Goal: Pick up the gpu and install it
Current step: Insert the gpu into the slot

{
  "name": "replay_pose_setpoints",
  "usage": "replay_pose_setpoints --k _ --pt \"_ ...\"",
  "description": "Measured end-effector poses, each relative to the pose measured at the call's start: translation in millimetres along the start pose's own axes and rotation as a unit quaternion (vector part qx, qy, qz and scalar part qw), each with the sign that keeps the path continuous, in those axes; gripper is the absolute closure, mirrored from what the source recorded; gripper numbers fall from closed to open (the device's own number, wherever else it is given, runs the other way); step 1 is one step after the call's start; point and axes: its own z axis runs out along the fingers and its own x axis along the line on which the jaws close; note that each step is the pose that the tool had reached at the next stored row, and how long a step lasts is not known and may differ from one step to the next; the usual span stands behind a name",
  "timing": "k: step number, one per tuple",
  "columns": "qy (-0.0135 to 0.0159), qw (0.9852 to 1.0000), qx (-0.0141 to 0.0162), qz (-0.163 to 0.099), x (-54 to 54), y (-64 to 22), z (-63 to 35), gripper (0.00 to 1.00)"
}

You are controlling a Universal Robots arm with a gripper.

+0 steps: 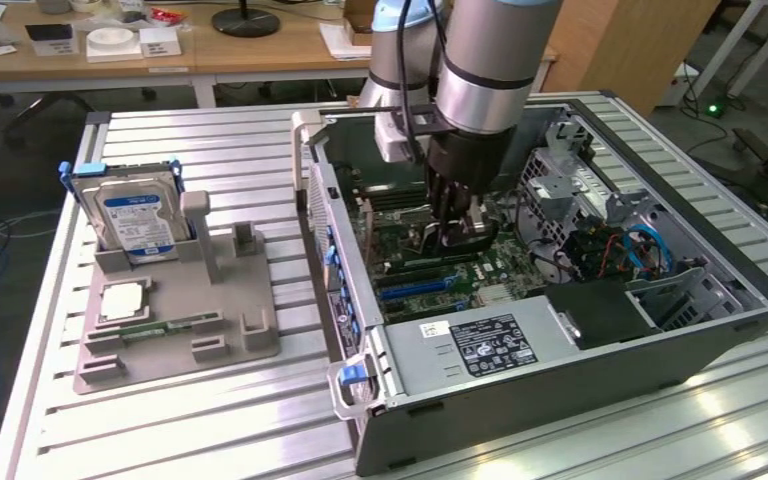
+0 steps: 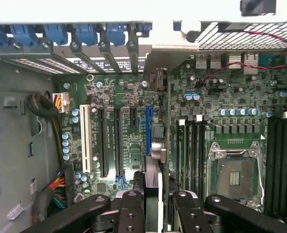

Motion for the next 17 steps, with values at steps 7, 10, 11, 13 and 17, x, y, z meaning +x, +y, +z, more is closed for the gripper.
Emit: replay_pose_setpoints --k 7,10,11,13,17 --pt "0.0000 1.0000 -0.0001 0.000 4.5 0.7 10.9 0.73" --pt "-0.0001 1.0000 0.0000 0.000 6.7 0.7 15.7 0.73" --pt "0.0000 1.0000 0.0000 0.000 6.8 1.1 17.0 0.73" --pt "0.0000 1.0000 -0.0001 0.000 6.9 1.3 19.5 0.73" --pt "0.0001 1.0000 -0.0001 0.000 7.1 3.2 22.6 0.73"
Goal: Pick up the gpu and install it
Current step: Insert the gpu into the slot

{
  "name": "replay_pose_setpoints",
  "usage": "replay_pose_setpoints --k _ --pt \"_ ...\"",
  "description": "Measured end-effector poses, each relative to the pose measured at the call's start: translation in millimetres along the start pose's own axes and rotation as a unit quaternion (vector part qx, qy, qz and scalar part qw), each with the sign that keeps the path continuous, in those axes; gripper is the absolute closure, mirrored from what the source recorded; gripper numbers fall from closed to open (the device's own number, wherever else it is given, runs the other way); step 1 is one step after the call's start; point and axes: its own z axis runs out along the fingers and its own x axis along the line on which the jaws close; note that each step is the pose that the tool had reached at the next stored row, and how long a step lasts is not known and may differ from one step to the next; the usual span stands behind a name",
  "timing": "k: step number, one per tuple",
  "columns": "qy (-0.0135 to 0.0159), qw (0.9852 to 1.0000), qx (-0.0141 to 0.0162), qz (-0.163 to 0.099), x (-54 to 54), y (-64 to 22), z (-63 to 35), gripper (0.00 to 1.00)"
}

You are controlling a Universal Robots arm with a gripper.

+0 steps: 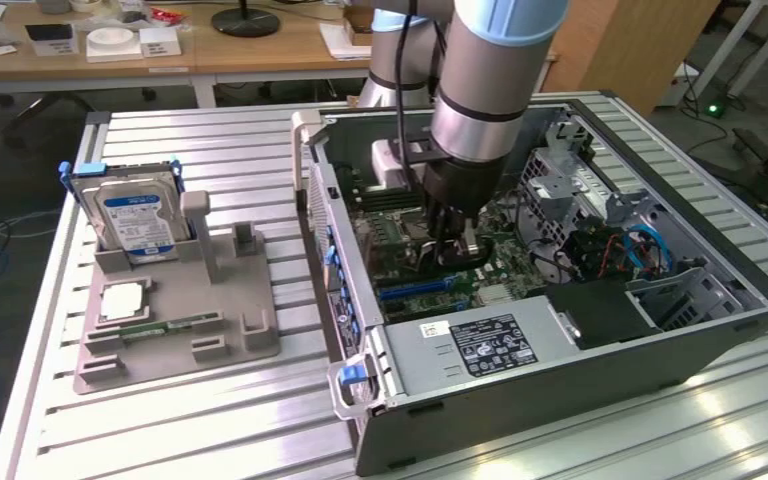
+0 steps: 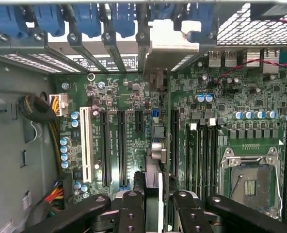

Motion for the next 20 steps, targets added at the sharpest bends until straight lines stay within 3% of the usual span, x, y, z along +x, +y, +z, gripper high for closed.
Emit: replay_pose_setpoints --k 20 --pt "-0.0001 1.0000 0.0000 0.000 0.4 7.2 10.5 0.73"
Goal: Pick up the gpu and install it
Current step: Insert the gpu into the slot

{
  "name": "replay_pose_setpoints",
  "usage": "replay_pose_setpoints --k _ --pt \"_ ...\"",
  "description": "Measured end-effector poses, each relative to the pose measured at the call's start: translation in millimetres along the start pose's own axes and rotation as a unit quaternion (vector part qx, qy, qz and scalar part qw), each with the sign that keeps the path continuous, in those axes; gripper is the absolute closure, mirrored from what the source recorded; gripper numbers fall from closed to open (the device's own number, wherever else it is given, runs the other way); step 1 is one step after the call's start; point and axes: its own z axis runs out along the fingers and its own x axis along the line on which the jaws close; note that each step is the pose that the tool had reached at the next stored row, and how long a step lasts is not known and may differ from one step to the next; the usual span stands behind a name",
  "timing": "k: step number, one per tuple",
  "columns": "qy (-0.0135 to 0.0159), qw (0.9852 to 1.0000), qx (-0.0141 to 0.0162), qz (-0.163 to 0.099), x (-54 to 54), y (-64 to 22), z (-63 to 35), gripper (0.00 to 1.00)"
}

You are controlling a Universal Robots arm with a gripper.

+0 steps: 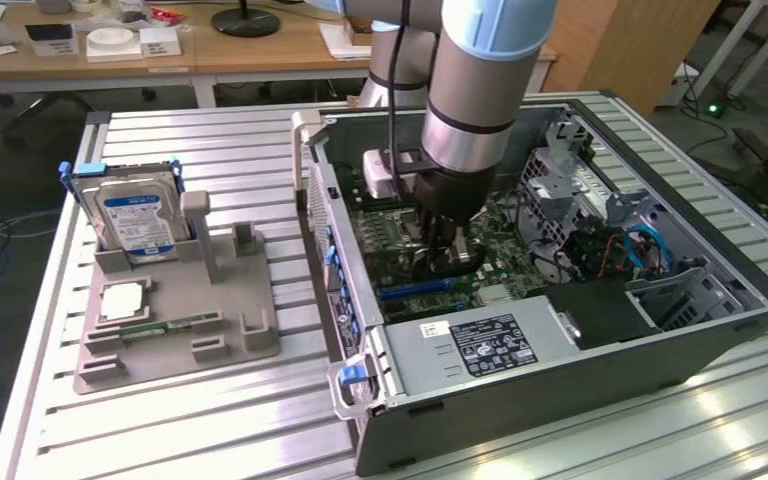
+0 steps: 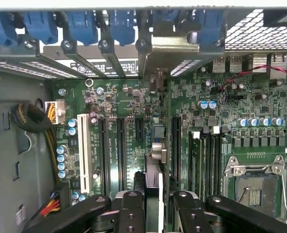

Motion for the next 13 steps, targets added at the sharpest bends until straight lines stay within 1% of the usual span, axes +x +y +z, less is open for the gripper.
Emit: replay_pose_setpoints --k 13 --pt "0.0000 1.0000 0.0000 0.000 -0.1 2.4 5.9 0.73"
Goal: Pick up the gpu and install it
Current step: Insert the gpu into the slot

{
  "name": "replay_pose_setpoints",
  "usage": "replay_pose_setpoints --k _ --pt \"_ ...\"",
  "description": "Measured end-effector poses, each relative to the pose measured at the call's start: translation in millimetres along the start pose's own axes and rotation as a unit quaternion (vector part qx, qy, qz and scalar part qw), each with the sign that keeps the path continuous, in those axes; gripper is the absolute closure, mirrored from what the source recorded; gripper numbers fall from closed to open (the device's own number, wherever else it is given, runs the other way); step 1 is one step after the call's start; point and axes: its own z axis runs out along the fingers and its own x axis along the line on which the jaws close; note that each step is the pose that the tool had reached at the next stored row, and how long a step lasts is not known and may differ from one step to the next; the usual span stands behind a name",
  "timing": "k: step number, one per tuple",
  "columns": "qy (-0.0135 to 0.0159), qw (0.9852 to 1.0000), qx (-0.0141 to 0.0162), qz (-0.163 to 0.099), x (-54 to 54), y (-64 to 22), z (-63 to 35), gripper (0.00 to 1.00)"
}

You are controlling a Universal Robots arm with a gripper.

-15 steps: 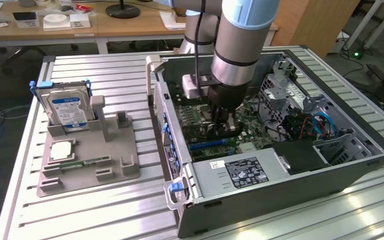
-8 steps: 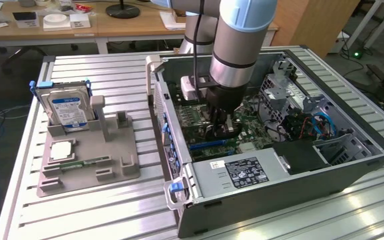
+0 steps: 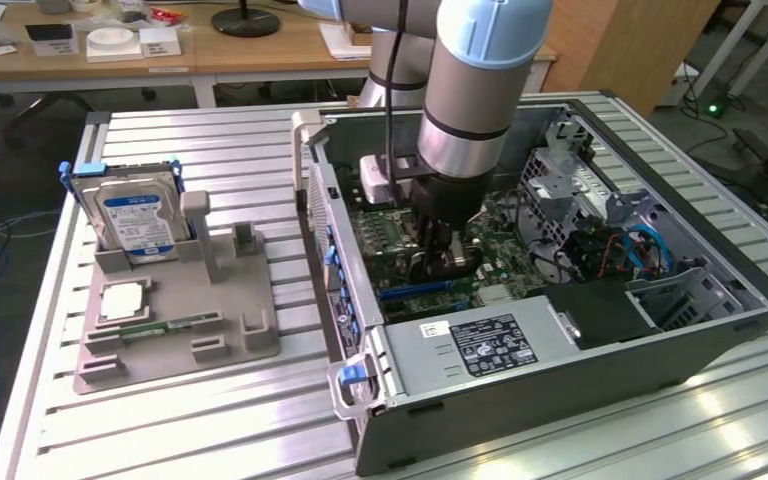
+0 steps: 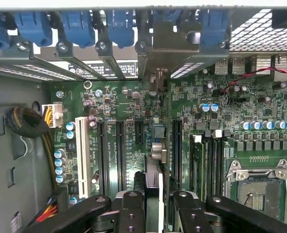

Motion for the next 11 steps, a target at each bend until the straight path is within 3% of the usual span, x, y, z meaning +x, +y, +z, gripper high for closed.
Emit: replay_pose_setpoints --k 11 --pt "0.0000 1.0000 -0.0001 0.000 0.2 1.4 4.9 0.73"
